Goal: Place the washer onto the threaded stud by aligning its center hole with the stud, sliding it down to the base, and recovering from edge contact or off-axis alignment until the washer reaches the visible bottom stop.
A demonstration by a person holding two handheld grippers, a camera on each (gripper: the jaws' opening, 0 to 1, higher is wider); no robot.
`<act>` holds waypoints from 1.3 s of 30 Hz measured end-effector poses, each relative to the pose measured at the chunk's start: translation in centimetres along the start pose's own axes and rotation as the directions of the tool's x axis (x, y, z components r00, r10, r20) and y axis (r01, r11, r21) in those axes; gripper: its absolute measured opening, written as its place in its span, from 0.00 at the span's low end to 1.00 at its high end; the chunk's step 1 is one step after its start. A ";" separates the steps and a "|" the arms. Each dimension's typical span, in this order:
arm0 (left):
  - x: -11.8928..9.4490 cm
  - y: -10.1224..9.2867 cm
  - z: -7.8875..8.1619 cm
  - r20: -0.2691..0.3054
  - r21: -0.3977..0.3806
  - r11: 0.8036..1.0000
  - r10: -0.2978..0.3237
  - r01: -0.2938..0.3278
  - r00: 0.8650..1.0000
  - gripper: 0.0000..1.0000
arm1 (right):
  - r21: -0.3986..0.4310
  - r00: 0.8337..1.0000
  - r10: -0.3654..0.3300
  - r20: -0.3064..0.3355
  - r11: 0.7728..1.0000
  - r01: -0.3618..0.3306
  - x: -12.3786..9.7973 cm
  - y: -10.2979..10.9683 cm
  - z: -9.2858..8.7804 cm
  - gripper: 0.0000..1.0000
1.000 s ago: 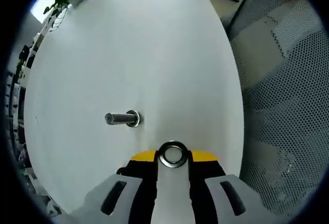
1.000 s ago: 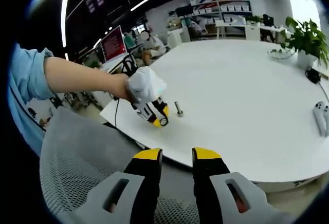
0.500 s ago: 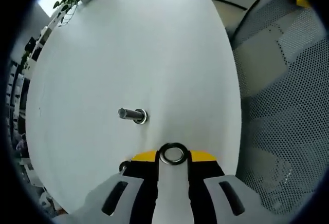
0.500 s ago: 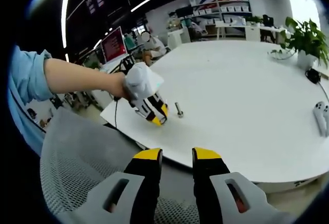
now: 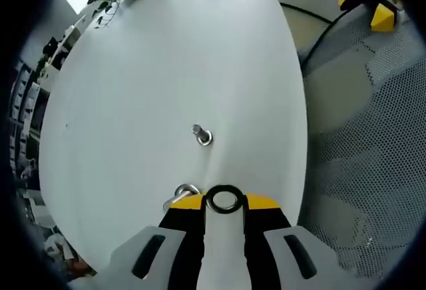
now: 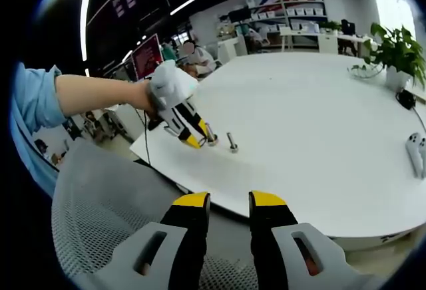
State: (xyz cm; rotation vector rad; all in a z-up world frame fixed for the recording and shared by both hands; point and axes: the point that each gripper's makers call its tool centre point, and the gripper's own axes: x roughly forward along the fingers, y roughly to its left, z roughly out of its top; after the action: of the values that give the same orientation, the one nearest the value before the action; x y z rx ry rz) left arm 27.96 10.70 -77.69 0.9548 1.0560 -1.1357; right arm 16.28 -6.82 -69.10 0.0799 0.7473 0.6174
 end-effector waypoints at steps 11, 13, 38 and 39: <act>-3.0 2.1 -0.2 0.011 -0.015 0.998 0.062 -0.062 0.998 0.19 | 0.001 1.000 0.002 0.005 1.000 -0.002 0.0 0.0 0.1 0.26; -2.9 2.5 -0.3 0.003 0.000 0.997 0.074 -0.074 0.997 0.19 | 0.001 1.000 0.002 0.007 1.000 -0.002 0.0 0.0 0.1 0.26; 0.4 4.4 -0.7 -0.122 0.014 1.000 0.008 -0.006 0.993 0.19 | 0.011 1.000 -0.006 0.000 1.000 0.006 0.0 -0.2 0.0 0.26; 0.7 4.4 -0.7 -0.127 0.015 1.000 0.007 -0.006 0.992 0.19 | 0.012 1.000 -0.007 0.000 1.000 0.007 0.0 -0.2 0.0 0.26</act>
State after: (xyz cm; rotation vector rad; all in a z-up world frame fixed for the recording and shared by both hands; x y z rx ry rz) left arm 32.29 11.95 -78.27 1.0526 1.1476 -1.0897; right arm 16.38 -6.96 -69.15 0.0886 0.7512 0.6059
